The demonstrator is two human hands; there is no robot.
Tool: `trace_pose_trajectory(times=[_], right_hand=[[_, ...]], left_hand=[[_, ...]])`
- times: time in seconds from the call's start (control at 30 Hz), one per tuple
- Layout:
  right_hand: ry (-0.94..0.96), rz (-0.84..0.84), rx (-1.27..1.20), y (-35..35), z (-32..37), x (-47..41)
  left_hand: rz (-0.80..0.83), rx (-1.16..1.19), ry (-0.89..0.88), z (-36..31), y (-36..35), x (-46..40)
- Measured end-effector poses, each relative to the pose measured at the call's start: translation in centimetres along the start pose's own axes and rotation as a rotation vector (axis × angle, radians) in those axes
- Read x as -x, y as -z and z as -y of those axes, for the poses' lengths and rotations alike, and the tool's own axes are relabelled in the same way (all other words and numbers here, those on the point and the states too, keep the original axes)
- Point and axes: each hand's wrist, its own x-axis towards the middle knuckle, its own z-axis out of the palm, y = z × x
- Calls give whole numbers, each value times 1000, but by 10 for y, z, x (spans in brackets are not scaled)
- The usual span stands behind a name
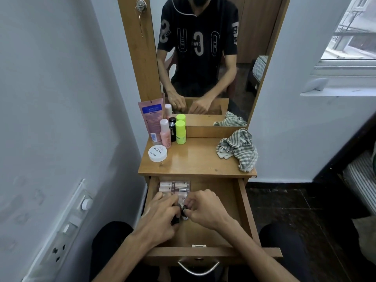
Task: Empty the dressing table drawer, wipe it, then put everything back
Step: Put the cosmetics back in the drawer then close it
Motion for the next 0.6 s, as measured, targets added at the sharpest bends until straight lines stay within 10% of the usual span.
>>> trace_pose_trajectory(times=[0.3,0.6], right_hand=[[60,27,76,9,-3,1],[25,-477,-48,78,32,-82]], left_hand=[[-17,-3,-32,0,1,0],[-372,89,85,22,45,-44]])
